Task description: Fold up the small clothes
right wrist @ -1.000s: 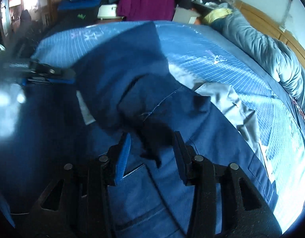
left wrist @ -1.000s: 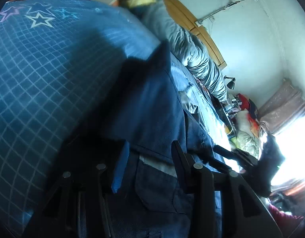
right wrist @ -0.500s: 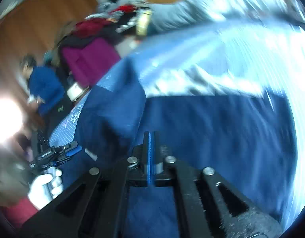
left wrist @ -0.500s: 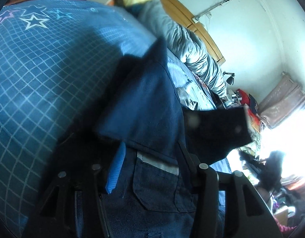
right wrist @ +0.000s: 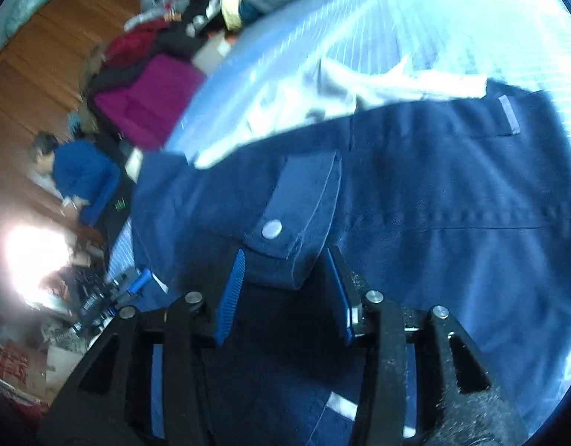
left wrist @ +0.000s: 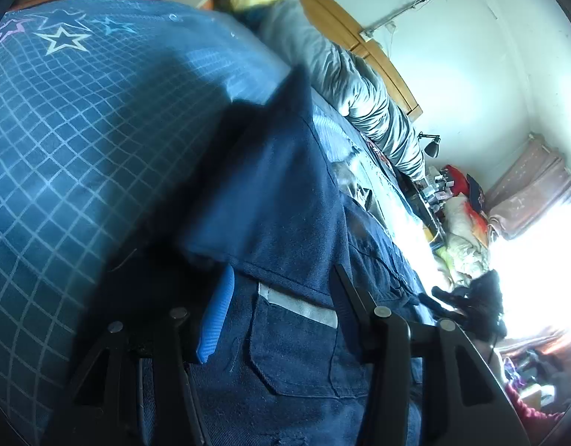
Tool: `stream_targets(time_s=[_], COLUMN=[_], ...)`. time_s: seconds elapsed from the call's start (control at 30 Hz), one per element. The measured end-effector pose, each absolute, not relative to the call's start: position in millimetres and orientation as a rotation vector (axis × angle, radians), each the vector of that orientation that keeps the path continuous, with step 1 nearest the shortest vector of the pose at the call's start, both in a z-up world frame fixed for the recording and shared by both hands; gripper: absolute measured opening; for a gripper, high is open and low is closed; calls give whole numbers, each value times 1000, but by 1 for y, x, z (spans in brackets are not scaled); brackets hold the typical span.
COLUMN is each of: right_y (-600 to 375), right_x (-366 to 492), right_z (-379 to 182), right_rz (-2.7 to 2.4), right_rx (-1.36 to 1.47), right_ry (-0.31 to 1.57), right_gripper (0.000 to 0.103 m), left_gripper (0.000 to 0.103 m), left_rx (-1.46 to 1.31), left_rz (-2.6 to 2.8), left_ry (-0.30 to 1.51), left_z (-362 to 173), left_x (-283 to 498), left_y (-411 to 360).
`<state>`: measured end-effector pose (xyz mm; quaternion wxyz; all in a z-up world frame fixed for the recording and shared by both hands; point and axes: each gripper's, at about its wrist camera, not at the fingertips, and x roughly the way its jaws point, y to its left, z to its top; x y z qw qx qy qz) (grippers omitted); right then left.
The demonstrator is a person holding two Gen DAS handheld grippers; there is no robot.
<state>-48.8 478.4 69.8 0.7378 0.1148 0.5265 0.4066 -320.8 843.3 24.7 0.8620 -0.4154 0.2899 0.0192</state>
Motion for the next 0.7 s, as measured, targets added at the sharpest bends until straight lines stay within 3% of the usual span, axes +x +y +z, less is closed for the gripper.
stream_targets(time_s=[0.17,0.23,0.27,0.3,0.47,0.53,0.7], right_y=[486,487,487,489,469,451,411], right_x=[-41,-31,-28,-26,-33,-34,-39], right_z=[57,47,41,42,90,109,127], right_rz=[892,911,916,912,932,919,857], right_rx=[313,429,472,480,439,432,407], right_ry=[1200,1222,1231,1228,1068,1013,958], right_gripper=[39,25,10,2,2,2,2], left_gripper=[55,55,55,55,57,63,63], left_rx=[-873,-872,-871,-871,-875,-878,-938], left_rz=[38,39,42,47,107,130,191], left_ry=[602,597,590,583,505,496,494], left_z=[23,23,24,24,38,37,23], left_x=[-321,-322,-323,-325,-344,-348,-352], left_y=[844,844,845,846,852,855,868])
